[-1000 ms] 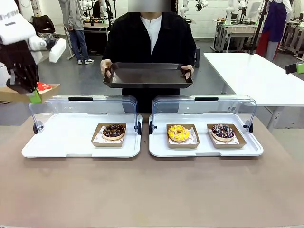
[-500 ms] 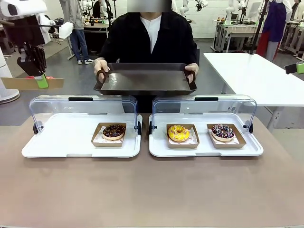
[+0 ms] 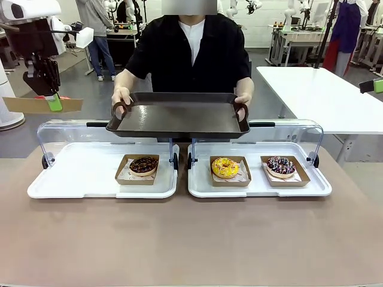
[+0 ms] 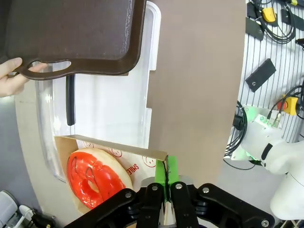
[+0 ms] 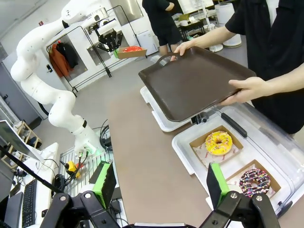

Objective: Provide the desired donut to the person.
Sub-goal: Pick up and lift the Paper togo box containing the Donut pointed at by the person.

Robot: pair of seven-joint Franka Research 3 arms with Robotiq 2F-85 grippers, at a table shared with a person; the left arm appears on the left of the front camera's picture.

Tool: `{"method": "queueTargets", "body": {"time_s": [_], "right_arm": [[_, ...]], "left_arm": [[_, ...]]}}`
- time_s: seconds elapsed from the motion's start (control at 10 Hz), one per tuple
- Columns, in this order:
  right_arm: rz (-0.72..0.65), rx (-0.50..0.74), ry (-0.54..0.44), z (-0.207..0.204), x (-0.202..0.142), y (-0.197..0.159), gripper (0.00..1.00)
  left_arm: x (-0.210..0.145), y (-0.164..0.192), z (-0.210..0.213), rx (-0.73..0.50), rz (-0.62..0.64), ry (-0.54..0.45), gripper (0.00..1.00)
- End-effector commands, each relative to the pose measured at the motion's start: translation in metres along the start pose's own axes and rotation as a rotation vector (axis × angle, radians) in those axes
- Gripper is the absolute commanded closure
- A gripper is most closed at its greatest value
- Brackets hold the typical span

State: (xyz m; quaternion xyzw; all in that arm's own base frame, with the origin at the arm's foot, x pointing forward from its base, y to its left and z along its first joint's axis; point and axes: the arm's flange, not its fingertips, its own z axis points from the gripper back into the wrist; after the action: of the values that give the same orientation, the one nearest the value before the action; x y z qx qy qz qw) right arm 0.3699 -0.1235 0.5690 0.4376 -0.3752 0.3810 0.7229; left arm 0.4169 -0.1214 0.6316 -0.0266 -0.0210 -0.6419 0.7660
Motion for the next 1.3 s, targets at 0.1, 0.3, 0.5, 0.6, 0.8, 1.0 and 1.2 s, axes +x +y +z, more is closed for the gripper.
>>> {"method": "queueTargets", "body": {"time_s": [0.1,0.3,0.5,0.6,0.8,1.0,1.2], "right_arm": [[0.009,0.011,-0.016,0.000,0.001,0.000,0.00],[0.009,0.011,-0.016,0.000,0.001,0.000,0.00],[0.009,0.011,-0.016,0.000,0.001,0.000,0.00],[0.009,0.011,-0.016,0.000,0.001,0.000,0.00],[0.009,0.011,-0.016,0.000,0.001,0.000,0.00],[0.009,0.011,-0.016,0.000,0.001,0.000,0.00],[0.009,0.011,-0.016,0.000,0.001,0.000,0.00]], "left_arm": [[-0.004,-0.003,-0.002,0.023,0.001,0.008,1.00],[0.000,0.000,0.000,0.000,0.000,0.000,0.98],[0.016,-0.007,0.016,0.012,-0.044,-0.053,0.98],[0.030,-0.011,0.027,0.033,-0.065,-0.057,0.98],[0.060,-0.022,0.042,0.092,-0.101,-0.034,0.98],[0.093,-0.026,0.046,0.118,-0.143,-0.010,0.98],[0.120,-0.026,0.044,0.116,-0.171,-0.004,0.98]]}}
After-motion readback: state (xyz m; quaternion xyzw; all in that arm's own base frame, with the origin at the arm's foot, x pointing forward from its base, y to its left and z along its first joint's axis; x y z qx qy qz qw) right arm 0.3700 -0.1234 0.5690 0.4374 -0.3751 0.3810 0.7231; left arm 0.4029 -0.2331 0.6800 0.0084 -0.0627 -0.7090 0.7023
